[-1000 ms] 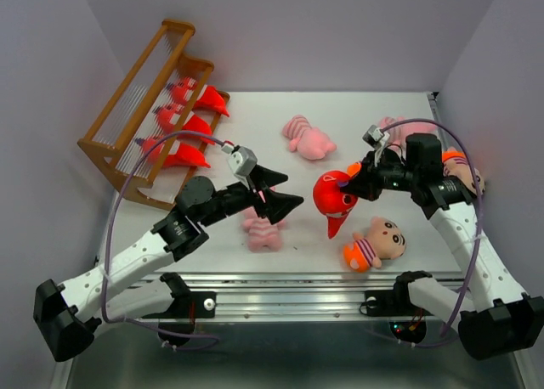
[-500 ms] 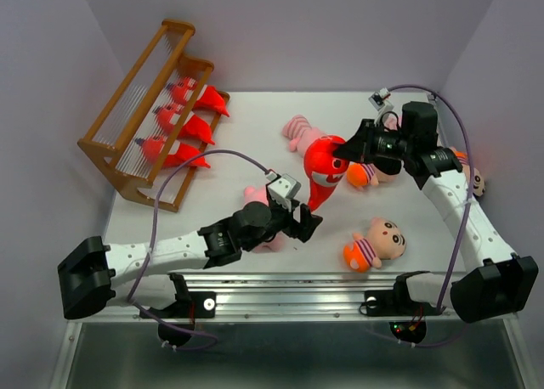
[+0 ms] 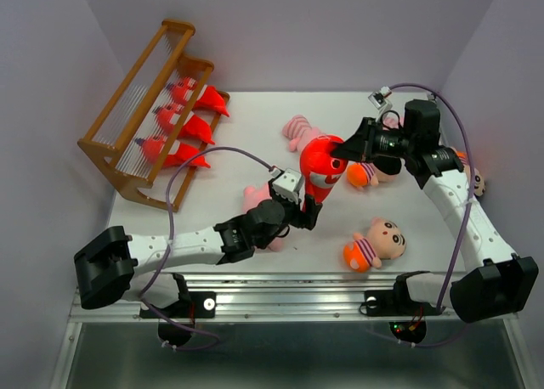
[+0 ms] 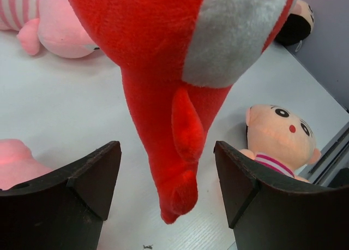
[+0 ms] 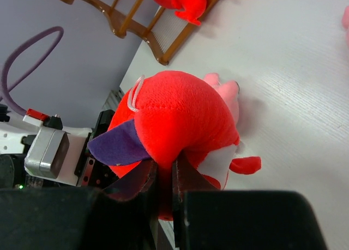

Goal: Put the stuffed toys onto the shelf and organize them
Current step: Pass the stuffed toy from the right arm to the left

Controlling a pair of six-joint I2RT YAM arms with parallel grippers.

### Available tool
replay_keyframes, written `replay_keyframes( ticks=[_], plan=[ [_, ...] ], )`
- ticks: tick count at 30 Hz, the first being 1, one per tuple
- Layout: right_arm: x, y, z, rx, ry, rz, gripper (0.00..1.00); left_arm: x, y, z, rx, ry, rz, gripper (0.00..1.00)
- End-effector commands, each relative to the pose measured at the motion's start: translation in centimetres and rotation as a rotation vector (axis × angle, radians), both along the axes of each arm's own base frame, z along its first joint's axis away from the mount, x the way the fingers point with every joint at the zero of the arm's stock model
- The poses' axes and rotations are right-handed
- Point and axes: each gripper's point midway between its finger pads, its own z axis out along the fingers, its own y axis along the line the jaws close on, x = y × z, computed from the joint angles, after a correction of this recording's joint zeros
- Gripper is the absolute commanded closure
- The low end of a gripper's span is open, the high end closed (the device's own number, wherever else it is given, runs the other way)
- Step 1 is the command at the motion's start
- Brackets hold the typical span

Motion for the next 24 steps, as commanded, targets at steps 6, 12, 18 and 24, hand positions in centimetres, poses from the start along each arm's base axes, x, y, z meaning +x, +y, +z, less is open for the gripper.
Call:
replay_keyframes(
  ticks=[6, 12, 18, 24],
  plan=[
    [0.3, -0.4, 4.8, 0.092, -0.030, -0.025, 0.99, 0.6, 0.6, 4.6, -0.163, -0.117, 0.073, 0.21],
    [1.5, -1.6, 5.1, 0.184, 0.100, -0.069, 0.99, 0.6, 1.2, 6.7, -0.183, -0.206, 0.076, 0.21],
    [1.8, -2.4, 4.5, 0.246, 0.201, -0.072, 0.99, 0.9, 1.1, 7.6, -0.191, -0.244, 0.085, 0.21],
    [1.2, -2.2, 4.6, 0.279, 0.220, -0.065, 0.99, 1.0, 0.4, 8.5, -0.190, -0.273, 0.067, 0.32]
  ],
)
